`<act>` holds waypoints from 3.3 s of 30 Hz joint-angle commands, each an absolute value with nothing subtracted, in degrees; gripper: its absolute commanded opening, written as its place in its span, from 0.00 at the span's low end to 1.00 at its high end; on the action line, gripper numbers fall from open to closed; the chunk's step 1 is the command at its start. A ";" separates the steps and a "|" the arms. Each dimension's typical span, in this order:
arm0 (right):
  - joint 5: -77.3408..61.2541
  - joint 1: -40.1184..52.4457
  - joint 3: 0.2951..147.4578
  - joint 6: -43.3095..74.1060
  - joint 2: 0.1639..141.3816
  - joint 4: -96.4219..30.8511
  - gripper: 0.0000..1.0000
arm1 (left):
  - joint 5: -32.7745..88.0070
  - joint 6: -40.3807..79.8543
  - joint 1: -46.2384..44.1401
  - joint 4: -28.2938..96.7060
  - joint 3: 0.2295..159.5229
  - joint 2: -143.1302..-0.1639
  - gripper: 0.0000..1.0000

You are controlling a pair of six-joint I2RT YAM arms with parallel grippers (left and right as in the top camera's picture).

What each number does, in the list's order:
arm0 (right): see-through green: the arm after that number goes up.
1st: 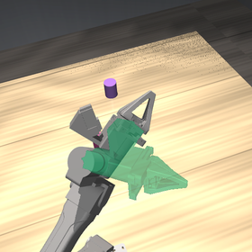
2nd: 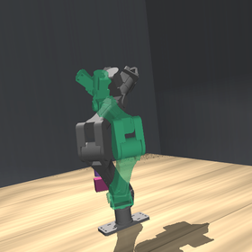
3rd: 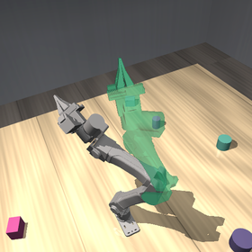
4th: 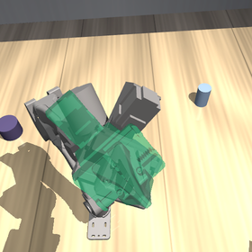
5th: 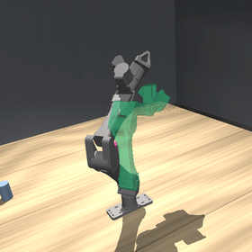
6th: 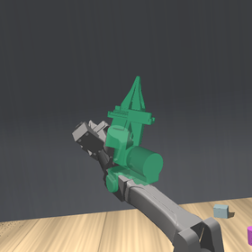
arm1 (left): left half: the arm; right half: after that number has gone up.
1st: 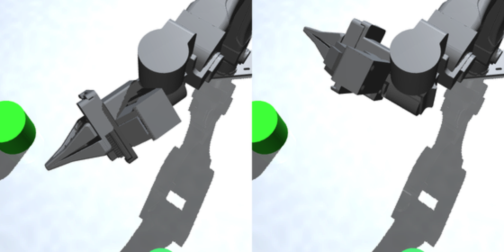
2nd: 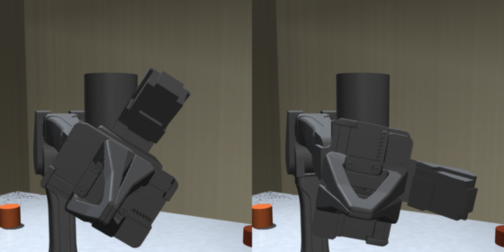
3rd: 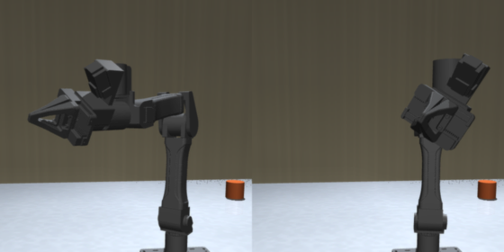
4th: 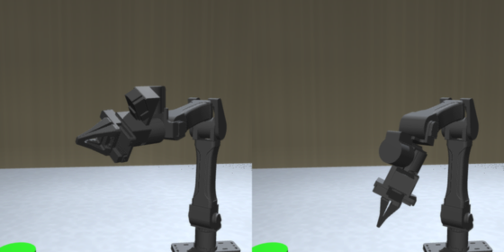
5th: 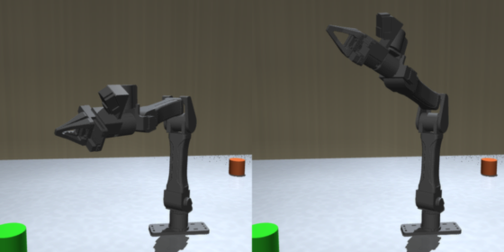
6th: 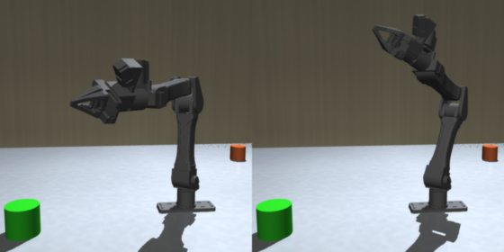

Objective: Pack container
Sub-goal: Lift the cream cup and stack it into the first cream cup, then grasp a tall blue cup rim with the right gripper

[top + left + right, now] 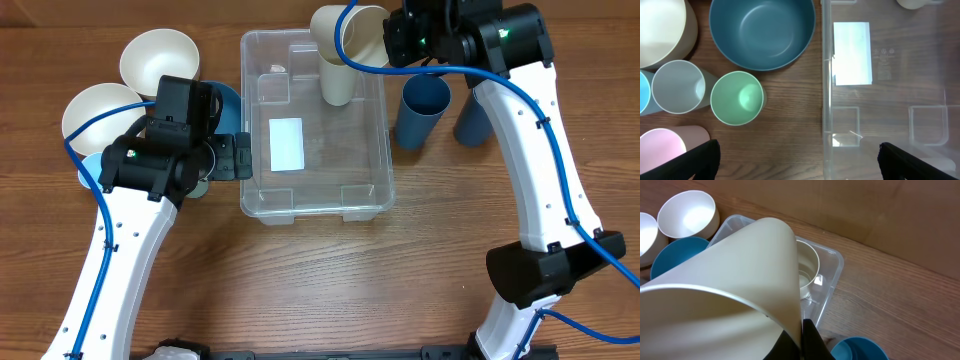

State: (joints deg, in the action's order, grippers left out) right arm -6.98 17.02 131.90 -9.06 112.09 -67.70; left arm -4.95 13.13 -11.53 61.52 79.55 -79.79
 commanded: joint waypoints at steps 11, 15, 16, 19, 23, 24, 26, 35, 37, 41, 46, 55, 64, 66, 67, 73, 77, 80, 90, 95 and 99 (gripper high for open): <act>-6.00 17.19 136.18 -7.14 113.80 -66.72 0.04 | -2.98 12.43 -11.64 61.32 80.79 -79.88 1.00; -6.02 17.19 136.59 -4.56 113.80 -68.66 0.04 | -2.98 12.43 -11.64 61.23 80.79 -79.88 1.00; -6.04 17.19 136.59 -4.23 113.82 -69.10 0.04 | -2.98 12.43 -11.64 61.25 80.79 -79.88 1.00; -5.96 17.19 136.59 -4.25 113.82 -69.78 0.04 | -2.96 12.43 -11.64 61.23 80.79 -79.88 1.00; -2.46 17.19 136.57 -4.34 114.04 -68.88 0.04 | -2.96 12.43 -11.64 61.30 80.79 -79.88 1.00; -2.00 17.17 136.57 -4.34 114.10 -68.62 0.04 | -2.96 12.43 -11.64 61.32 80.79 -79.88 1.00; -1.98 17.12 136.57 -4.47 114.48 -68.34 0.04 | -2.94 12.43 -11.64 61.30 80.79 -79.88 1.00; -2.02 17.15 136.57 -4.47 116.51 -69.63 0.04 | -2.96 12.43 -11.64 61.28 80.79 -79.88 1.00; -2.02 17.12 136.57 -4.45 116.77 -69.78 0.04 | -2.96 12.43 -11.64 61.25 80.79 -79.88 1.00; -2.00 17.15 136.57 -4.45 117.03 -69.93 0.11 | -2.94 12.45 -11.64 61.30 80.79 -79.88 1.00; -2.02 17.15 136.57 -4.47 117.05 -69.52 0.11 | -2.96 12.43 -11.64 61.28 80.79 -79.88 1.00; -2.20 17.12 136.57 -4.49 117.05 -68.07 0.11 | -2.94 12.43 -11.64 61.49 80.79 -79.88 1.00; -2.22 17.15 136.57 -4.49 117.43 -66.15 0.20 | -2.94 12.43 -11.64 61.76 80.79 -79.88 1.00; -2.20 17.15 136.57 -4.49 117.40 -66.65 0.42 | -2.96 12.43 -11.64 61.71 80.79 -79.88 1.00; -2.20 17.15 136.57 -4.47 117.38 -67.09 0.49 | -2.96 12.43 -11.64 61.71 80.79 -79.88 1.00; -0.84 15.46 136.57 1.43 116.09 -74.15 0.72 | -2.98 12.43 -11.64 61.71 80.79 -79.88 1.00; -0.89 11.70 136.57 7.57 115.83 -80.77 0.72 | -2.98 12.43 -11.64 61.45 80.79 -79.88 1.00; -0.89 7.70 136.57 9.76 115.83 -85.62 0.75 | -2.98 12.43 -11.64 61.43 80.79 -79.88 1.00; -1.39 2.76 133.60 11.22 115.92 -90.94 0.65 | -2.96 12.45 -11.64 61.25 80.79 -79.88 1.00; -3.05 2.87 125.78 12.14 115.96 -87.35 0.60 | -2.96 12.43 -11.64 61.39 80.79 -79.88 1.00; -7.11 2.92 117.43 12.12 115.96 -82.35 0.57 | -2.96 12.43 -11.64 61.28 80.79 -79.88 1.00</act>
State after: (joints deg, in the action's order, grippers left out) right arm -3.66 2.72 122.02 11.60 116.88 -84.64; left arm -3.66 13.13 -11.53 61.54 79.55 -79.79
